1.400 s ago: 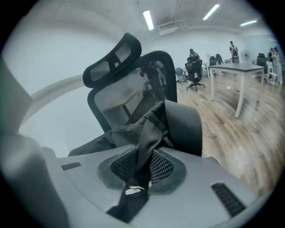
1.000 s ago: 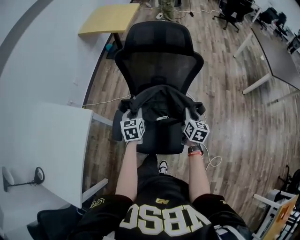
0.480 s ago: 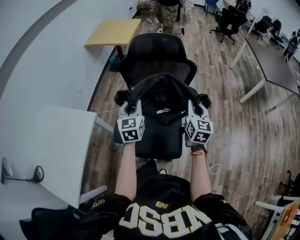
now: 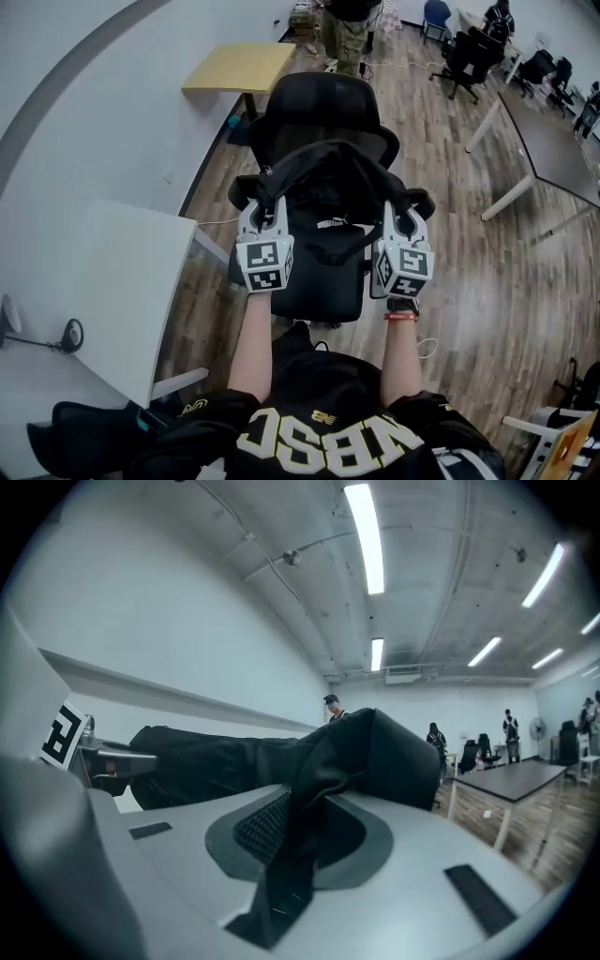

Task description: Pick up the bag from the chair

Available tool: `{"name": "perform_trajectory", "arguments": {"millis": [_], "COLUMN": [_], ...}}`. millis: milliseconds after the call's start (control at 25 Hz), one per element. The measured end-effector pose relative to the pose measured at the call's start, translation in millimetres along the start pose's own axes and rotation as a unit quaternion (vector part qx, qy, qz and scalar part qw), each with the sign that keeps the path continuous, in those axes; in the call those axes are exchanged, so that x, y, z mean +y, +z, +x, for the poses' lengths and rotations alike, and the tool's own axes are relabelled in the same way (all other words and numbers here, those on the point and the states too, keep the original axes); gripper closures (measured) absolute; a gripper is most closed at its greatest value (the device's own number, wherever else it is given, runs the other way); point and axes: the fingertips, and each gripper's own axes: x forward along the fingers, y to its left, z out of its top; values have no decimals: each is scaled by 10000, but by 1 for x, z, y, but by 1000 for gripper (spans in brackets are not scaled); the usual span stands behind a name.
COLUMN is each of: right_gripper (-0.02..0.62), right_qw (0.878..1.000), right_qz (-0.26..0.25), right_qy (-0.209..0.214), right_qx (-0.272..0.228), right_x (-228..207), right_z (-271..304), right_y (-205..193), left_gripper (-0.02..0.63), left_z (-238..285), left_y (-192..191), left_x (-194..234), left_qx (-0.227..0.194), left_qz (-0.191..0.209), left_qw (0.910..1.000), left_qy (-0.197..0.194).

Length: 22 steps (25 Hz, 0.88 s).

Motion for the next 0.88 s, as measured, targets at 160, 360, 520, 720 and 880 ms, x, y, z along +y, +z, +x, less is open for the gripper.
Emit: {"name": "perform_trajectory", "arguments": {"millis": [160, 360, 520, 720, 880], "right_gripper": [526, 526, 525, 523, 523], "right_qw": [10000, 9999, 9993, 9990, 9985], "right_qz": [18, 30, -106, -161, -391], "right_qy": [30, 103, 330, 379, 340], "right_qx": [44, 42, 122, 170, 181], "right_x": [1, 5, 15, 23, 24], "right_z": [0, 0, 7, 12, 19], "right_y": [-3, 3, 0, -5, -7], "left_gripper": [522, 522, 522, 522, 522], "left_z": [-2, -2, -1, 5, 9], "left_y": [-7, -1, -1, -9, -16], "left_x": [-1, 1, -1, 4, 4], "left_qx": [38, -14, -5, 68, 114], "left_qz": [-27, -111, -200, -302, -332], "left_qw": [10000, 9999, 9998, 9995, 9994], "left_qy": [6, 21, 26, 30, 6]}}
